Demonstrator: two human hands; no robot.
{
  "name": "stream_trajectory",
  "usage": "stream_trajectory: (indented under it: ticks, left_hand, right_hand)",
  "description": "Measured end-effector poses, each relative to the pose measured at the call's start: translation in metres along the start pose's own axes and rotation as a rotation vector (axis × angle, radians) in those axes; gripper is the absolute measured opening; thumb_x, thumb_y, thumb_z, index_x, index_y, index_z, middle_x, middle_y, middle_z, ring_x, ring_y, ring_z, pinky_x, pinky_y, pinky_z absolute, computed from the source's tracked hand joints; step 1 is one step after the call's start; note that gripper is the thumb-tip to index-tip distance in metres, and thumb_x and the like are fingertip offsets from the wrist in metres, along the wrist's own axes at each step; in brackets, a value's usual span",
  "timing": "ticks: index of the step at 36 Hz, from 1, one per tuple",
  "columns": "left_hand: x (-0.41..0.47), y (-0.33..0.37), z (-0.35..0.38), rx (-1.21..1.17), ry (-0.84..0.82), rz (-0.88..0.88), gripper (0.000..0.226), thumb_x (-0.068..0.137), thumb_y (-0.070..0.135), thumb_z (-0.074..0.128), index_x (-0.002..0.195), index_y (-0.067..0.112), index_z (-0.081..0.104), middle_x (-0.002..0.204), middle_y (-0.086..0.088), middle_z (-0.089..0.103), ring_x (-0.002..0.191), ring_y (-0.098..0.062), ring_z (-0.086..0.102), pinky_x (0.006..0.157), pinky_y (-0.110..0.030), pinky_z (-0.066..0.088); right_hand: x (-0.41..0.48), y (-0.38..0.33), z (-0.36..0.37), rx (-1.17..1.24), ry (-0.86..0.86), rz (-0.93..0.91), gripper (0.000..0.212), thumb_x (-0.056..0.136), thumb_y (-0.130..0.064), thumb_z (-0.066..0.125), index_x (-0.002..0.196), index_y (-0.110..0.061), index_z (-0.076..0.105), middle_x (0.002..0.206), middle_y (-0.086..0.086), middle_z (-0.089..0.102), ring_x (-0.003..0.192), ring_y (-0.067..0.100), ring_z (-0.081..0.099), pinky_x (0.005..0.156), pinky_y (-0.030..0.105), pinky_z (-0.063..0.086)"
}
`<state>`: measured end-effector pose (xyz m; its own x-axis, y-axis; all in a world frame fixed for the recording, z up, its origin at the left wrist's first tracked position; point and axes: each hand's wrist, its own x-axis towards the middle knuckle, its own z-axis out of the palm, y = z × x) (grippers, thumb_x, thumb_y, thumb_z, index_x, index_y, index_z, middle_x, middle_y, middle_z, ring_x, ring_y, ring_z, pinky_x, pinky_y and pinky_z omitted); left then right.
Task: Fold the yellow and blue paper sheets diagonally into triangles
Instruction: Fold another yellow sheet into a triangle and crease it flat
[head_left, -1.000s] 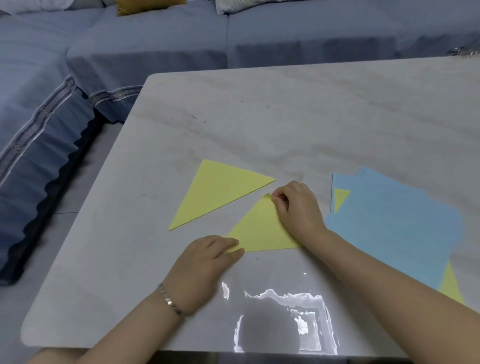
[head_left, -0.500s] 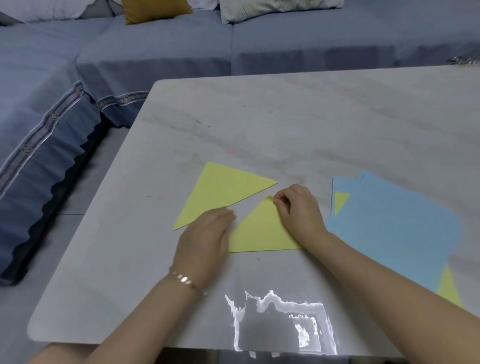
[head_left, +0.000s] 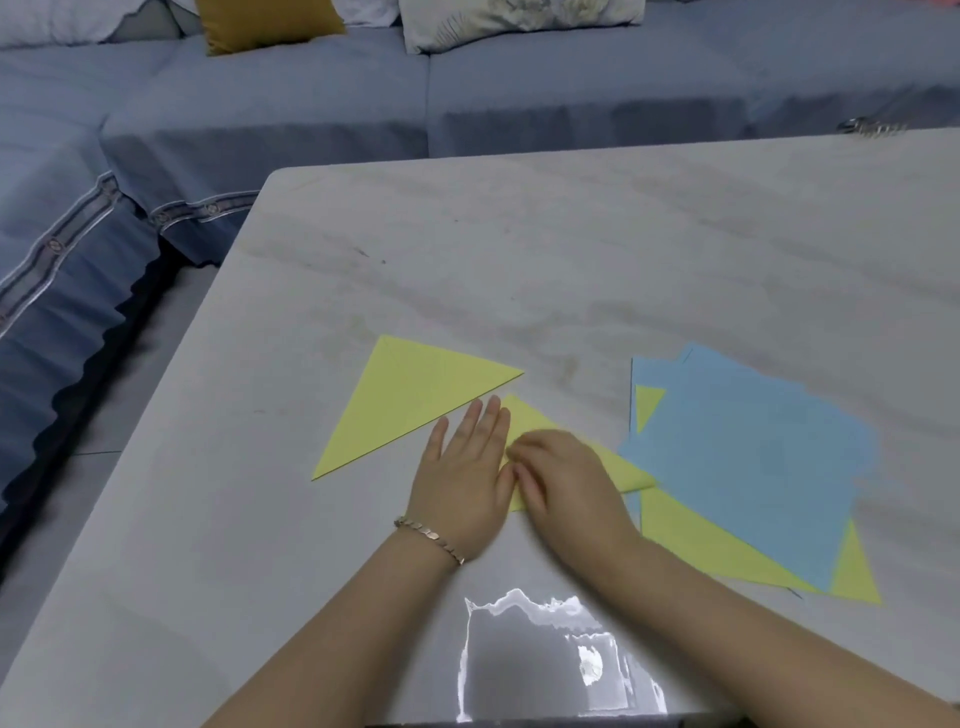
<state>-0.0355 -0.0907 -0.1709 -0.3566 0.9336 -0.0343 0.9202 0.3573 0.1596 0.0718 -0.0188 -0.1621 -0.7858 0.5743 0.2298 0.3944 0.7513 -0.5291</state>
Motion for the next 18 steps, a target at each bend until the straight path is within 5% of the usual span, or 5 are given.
stream_trajectory:
  ticks: [3,7,18]
  left_hand:
    - [0.0,0.0,0.0,-0.073,-0.039,-0.024,0.082,0.071,0.049,-0.014,0.146,0.018,0.001,0.153,0.008,-0.01,0.142,-0.009,-0.01,0.112,-0.031,-0.013]
    - [0.0,0.0,0.001,-0.033,-0.039,-0.041,0.081,0.069,0.047,-0.017,0.145,0.02,-0.005,0.14,0.014,-0.025,0.138,-0.003,-0.017,0.113,-0.033,-0.011]
    - [0.0,0.0,0.001,-0.039,-0.064,-0.054,0.081,0.07,0.048,-0.016,0.145,0.02,-0.006,0.144,0.014,-0.023,0.138,-0.003,-0.016,0.113,-0.032,-0.012]
  right_hand:
    - [-0.03,0.004,-0.001,-0.164,-0.079,-0.035,0.041,0.085,-0.027,0.037,0.105,-0.004,0.065,0.107,0.01,0.068,0.098,0.023,0.064,0.082,0.033,0.054]
    - [-0.048,0.018,-0.013,-0.266,-0.125,-0.047,0.061,0.097,-0.037,0.013,0.111,-0.008,0.064,0.117,0.004,0.065,0.108,0.019,0.06,0.094,0.027,0.042]
    - [-0.072,0.044,-0.047,-0.361,-0.034,-0.041,0.053,0.096,-0.036,0.022,0.098,-0.011,0.069,0.102,0.002,0.07,0.102,0.022,0.063,0.096,0.034,0.033]
